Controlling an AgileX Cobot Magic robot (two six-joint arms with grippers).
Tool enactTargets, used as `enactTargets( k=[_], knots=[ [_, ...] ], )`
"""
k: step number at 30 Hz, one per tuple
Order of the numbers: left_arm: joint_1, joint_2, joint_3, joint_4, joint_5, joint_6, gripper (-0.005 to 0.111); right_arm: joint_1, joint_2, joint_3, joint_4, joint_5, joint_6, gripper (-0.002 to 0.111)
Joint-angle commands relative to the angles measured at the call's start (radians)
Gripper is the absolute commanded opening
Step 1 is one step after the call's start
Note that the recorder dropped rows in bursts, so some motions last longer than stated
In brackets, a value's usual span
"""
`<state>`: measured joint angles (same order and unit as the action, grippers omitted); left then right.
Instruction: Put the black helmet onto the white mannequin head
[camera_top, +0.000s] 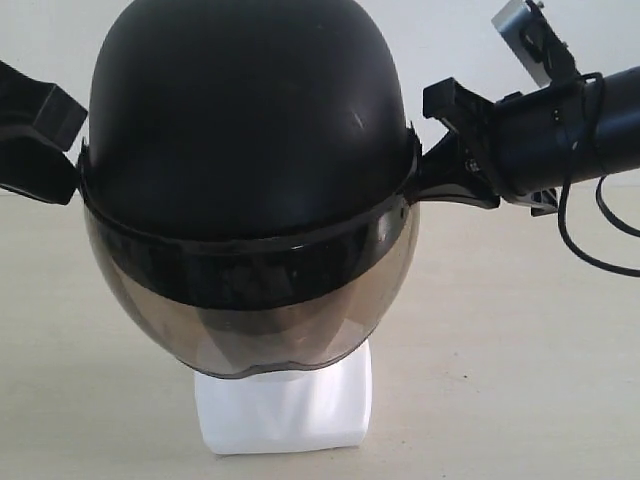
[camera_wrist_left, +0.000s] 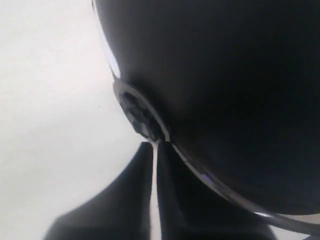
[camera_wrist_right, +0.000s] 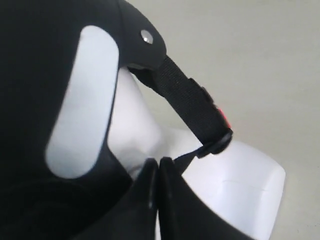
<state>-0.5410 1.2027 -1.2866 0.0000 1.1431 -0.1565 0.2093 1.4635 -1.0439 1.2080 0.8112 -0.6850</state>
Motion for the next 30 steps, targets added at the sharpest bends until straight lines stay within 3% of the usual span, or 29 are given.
enactTargets(
  k=[1, 14, 30],
  knots=[
    [0.002, 0.023, 0.001, -0.016, -0.031, 0.000, 0.004, 0.010, -0.025, -0.005, 0.083, 0.070, -0.015, 0.001],
    [0.002, 0.042, -0.001, -0.075, -0.110, 0.022, 0.004, 0.010, -0.025, -0.005, 0.050, 0.057, 0.005, 0.001],
    [0.002, 0.042, -0.111, -0.070, -0.097, 0.023, 0.004, 0.010, -0.025, -0.003, -0.064, 0.081, 0.114, 0.001]
  ],
)
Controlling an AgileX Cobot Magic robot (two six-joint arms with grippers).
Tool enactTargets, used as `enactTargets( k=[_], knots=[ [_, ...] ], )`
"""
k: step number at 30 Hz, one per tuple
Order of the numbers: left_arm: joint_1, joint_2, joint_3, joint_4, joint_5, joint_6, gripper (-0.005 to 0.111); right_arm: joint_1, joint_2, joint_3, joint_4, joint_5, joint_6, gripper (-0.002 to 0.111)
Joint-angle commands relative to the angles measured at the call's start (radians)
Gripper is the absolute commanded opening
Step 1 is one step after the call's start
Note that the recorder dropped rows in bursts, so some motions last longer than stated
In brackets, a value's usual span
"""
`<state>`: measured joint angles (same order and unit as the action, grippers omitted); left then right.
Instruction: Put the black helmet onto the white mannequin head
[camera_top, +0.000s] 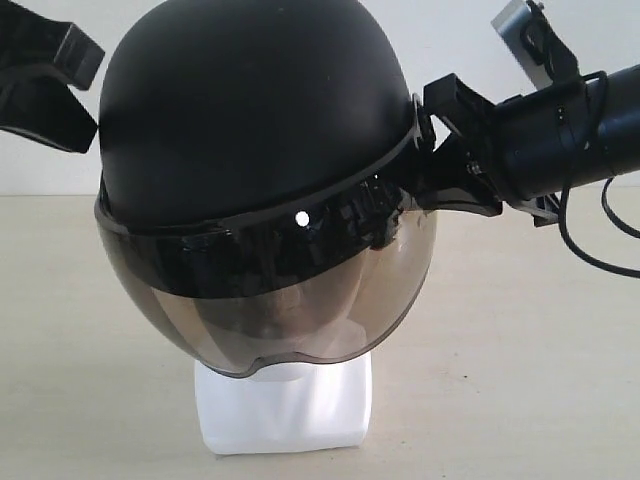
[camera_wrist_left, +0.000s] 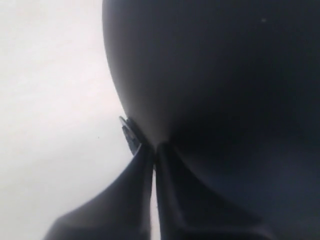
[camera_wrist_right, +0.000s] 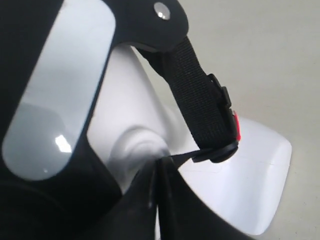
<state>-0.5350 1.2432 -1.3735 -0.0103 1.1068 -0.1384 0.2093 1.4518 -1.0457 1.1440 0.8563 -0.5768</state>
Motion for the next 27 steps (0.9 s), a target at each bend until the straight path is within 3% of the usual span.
enactTargets(
  k=[1, 22, 27],
  knots=[
    [-0.004, 0.001, -0.026, -0.060, -0.061, 0.005, 0.004, 0.010, -0.014, -0.001, -0.002, 0.040, 0.009, 0.001],
    [-0.004, -0.109, -0.028, -0.056, -0.059, 0.008, 0.004, 0.010, -0.016, -0.001, -0.150, 0.037, 0.139, 0.001],
    [-0.004, -0.154, -0.028, -0.018, -0.034, -0.003, 0.004, 0.003, -0.098, -0.001, -0.402, -0.006, 0.301, 0.001]
  ],
)
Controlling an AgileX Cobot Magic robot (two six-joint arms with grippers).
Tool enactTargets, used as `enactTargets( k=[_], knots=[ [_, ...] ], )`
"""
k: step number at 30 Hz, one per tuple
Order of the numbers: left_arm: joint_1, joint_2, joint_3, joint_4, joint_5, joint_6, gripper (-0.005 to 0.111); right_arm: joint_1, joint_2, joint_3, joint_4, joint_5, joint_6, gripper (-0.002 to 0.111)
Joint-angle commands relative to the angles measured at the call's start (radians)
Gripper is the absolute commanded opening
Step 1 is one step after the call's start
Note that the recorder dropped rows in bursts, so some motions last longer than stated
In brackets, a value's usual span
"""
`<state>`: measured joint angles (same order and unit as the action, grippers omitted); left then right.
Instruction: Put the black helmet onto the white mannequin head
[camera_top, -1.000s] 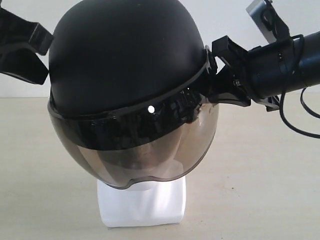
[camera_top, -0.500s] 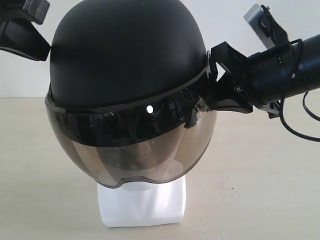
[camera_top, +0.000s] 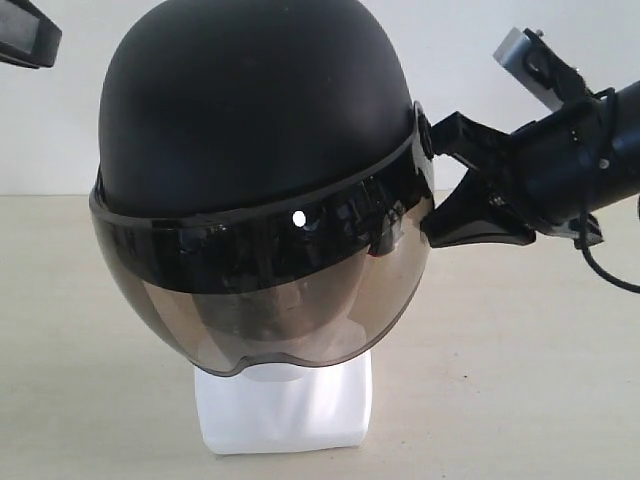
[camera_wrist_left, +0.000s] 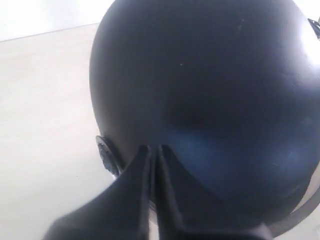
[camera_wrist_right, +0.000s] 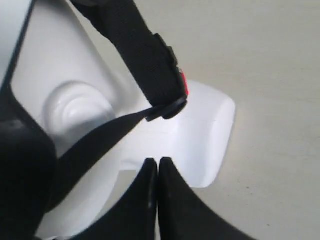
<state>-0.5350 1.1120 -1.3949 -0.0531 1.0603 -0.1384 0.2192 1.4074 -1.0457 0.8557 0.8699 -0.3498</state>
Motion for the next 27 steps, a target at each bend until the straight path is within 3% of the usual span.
enactTargets(
  k=[1, 5, 8, 10, 20, 27],
  knots=[
    [-0.004, -0.028, -0.007, 0.028, 0.028, -0.003, 0.004, -0.038, -0.084, -0.003, -0.090, -0.003, 0.087, 0.001],
    [-0.004, -0.030, -0.007, 0.028, 0.036, -0.023, 0.004, -0.132, -0.169, -0.003, 0.121, 0.039, -0.026, 0.001],
    [-0.004, -0.030, -0.007, 0.024, 0.036, -0.035, 0.004, -0.139, -0.178, -0.003, 0.421, 0.150, -0.182, 0.001],
    [-0.004, -0.030, -0.007, 0.024, 0.038, -0.046, 0.004, -0.139, -0.178, -0.003, 0.506, 0.148, -0.210, 0.001],
    [-0.004, -0.030, -0.007, 0.005, 0.042, -0.047, 0.004, -0.137, -0.176, -0.003, 0.521, 0.165, -0.210, 0.001],
    [-0.004, -0.030, -0.007, -0.010, 0.040, -0.047, 0.004, -0.033, -0.138, -0.003, 0.521, 0.110, -0.215, 0.001]
  ],
)
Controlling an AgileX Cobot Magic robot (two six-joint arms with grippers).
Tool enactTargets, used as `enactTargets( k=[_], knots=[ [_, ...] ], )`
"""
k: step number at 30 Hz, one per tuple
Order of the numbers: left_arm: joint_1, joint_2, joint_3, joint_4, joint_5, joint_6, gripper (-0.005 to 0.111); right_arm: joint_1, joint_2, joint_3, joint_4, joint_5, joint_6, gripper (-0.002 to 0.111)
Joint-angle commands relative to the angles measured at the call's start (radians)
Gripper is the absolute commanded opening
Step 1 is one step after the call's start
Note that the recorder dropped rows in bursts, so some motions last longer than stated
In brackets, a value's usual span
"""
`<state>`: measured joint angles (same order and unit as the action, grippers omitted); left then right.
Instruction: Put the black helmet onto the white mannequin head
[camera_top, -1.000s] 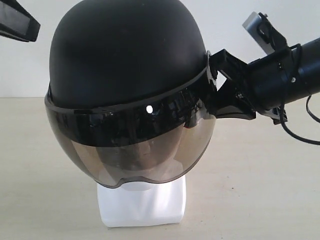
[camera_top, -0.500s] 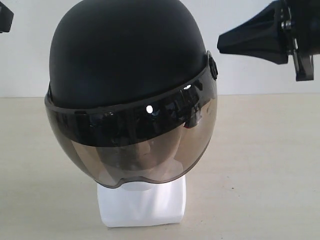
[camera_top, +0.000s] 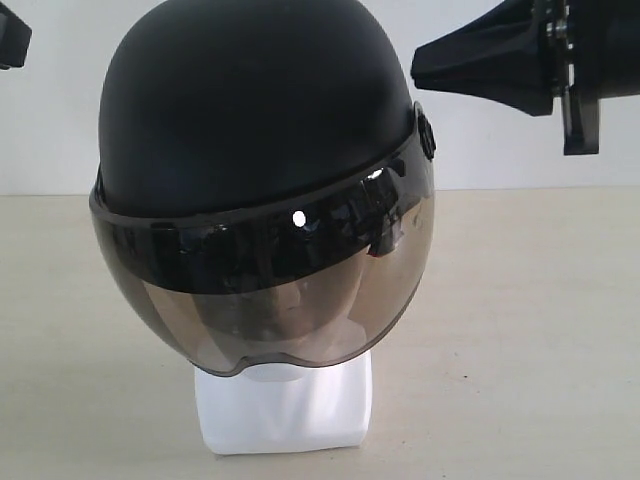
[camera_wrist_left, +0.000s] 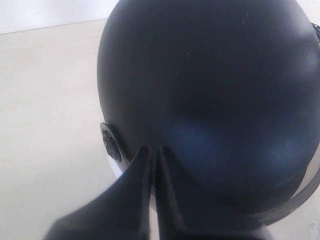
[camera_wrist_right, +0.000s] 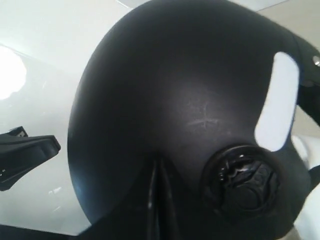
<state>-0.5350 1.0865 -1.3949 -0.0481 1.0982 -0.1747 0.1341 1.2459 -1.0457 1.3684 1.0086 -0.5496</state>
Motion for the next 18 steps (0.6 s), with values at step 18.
enactTargets(
  k=[18],
  knots=[
    [-0.004, -0.004, -0.007, -0.021, -0.005, -0.008, 0.004, 0.064, 0.021, -0.003, -0.205, -0.112, 0.088, 0.001]
  ],
)
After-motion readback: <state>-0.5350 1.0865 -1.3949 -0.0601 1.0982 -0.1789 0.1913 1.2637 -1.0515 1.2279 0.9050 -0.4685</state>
